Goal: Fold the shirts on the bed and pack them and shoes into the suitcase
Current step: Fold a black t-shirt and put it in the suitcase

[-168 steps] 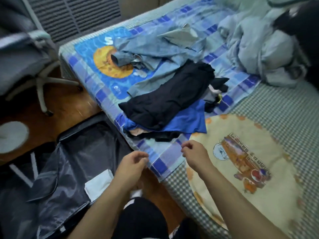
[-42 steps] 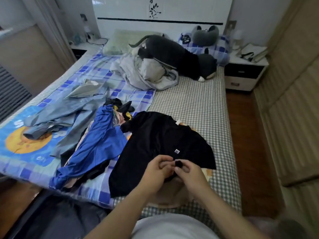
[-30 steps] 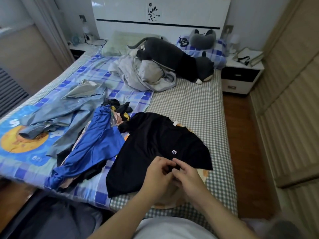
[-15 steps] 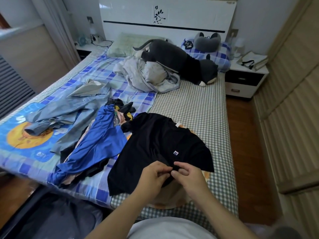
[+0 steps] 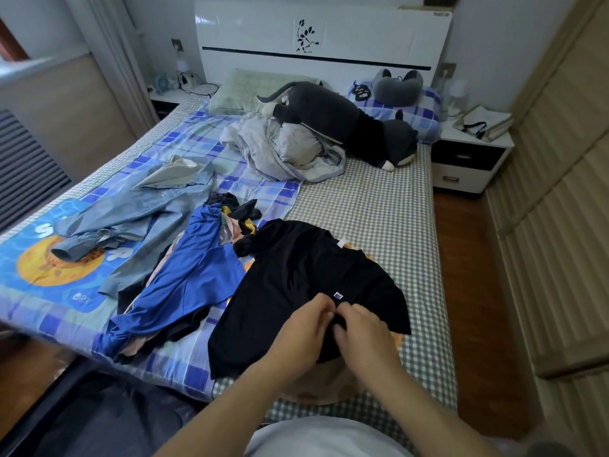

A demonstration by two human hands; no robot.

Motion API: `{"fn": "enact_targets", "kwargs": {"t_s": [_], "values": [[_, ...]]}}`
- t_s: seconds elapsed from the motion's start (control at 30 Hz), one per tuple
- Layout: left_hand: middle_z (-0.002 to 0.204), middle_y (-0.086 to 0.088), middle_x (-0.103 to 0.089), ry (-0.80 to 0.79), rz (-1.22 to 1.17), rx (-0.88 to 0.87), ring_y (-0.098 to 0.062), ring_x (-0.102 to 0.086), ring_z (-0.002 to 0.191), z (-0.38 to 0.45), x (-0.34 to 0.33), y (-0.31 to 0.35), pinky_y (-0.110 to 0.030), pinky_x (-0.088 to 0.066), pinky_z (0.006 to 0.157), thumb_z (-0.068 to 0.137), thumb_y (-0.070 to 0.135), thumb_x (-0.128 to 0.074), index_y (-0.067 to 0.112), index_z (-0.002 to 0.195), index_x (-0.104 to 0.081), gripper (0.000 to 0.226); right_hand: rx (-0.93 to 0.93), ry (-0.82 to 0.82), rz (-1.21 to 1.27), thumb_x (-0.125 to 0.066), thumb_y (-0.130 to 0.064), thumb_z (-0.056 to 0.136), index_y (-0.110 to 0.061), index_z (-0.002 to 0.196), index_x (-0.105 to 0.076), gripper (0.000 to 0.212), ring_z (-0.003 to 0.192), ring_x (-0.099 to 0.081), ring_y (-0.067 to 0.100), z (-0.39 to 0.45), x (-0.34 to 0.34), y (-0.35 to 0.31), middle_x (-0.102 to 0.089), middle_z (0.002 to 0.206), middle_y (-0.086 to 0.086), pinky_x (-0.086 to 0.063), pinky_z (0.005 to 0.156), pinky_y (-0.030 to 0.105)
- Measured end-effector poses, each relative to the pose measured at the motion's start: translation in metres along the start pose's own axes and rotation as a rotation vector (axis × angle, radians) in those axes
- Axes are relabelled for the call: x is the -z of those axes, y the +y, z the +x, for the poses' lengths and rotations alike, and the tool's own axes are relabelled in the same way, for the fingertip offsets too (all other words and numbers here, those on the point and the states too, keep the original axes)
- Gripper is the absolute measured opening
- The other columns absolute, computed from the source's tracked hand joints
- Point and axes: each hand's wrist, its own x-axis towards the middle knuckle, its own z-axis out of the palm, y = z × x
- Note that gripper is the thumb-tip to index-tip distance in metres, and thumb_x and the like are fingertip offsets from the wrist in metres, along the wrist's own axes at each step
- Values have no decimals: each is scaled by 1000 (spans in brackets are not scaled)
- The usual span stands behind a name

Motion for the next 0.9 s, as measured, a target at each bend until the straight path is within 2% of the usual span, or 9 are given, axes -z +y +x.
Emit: {"fn": "enact_targets", "kwargs": {"t_s": [0.07, 0.13, 0.27, 0.37, 0.43, 0.53, 0.63, 0.77, 0.9], "values": [[86, 11, -55, -25, 101, -23, -8, -55, 78, 5, 8, -10, -29, -47, 70, 99, 21, -59, 32, 106, -51, 16, -52, 57, -3, -58, -20, 95, -27, 99, -54, 9, 88, -63, 22, 10, 17, 0, -63, 94, -7, -52, 74, 38], [94, 15, -52, -1, 265, -46, -9, -57, 83, 8, 13, -31, -31, -48, 72, 94, 17, -60, 31, 114, -52, 25, -123, 93, 117, -60, -16, 93, -25, 93, -56, 10, 77, -63, 18, 17, 39, -3, -64, 84, -6, -52, 67, 37], [100, 12, -47, 131, 304, 135, -11, -54, 89, 24, 19, -65, -31, -48, 73, 91, 39, -64, 27, 106, -57, 20, -165, 141, 330, -57, -19, 96, -23, 85, -53, 13, 60, -57, 15, 19, 62, -25, -62, 74, 0, -41, 50, 30], [89, 8, -52, 205, 188, 256, -16, -56, 80, 42, 17, -65, -33, -43, 67, 93, 33, -59, 25, 85, -54, 12, -158, 144, 302, -48, -18, 99, -23, 94, -54, 9, 68, -60, 18, 19, 66, -36, -62, 81, 0, -48, 56, 39], [84, 5, -56, 254, 91, 297, -16, -57, 76, 50, 18, -66, -34, -43, 63, 90, 29, -60, 26, 81, -51, 13, -179, 180, 354, -45, -16, 99, -26, 106, -61, 20, 78, -64, 16, 22, 70, -39, -66, 90, -4, -57, 71, 45], [98, 11, -60, 130, -90, 103, -6, -59, 90, 53, 21, -54, -30, -51, 79, 90, 35, -62, 29, 102, -58, 14, -185, 230, 458, -46, -14, 99, -28, 112, -70, 31, 92, -67, 11, 29, 77, -49, -70, 101, -10, -59, 84, 41], [108, 18, -59, 115, -242, -118, -3, -60, 101, 42, 25, -22, -19, -48, 85, 90, 43, -56, 25, 119, -57, 34, -163, 229, 257, -50, -17, 98, -27, 120, -71, 32, 99, -65, 10, 32, 82, -62, -71, 110, -10, -56, 88, 31], [96, 17, -60, 211, -118, -283, -4, -60, 88, 46, 36, -8, -18, -46, 75, 94, 43, -55, 22, 109, -63, 27, -157, 243, 103, -52, -17, 97, -28, 117, -73, 31, 96, -65, 15, 31, 89, -77, -73, 107, -6, -56, 84, 34], [90, 13, -60, 242, -87, -323, -4, -57, 80, 52, 43, -16, -23, -47, 71, 96, 20, -61, 19, 102, -64, 7, -171, 334, 97, -50, -10, 94, -26, 103, -75, 31, 86, -65, 18, 26, 96, -87, -73, 92, -5, -55, 78, 39]]}}
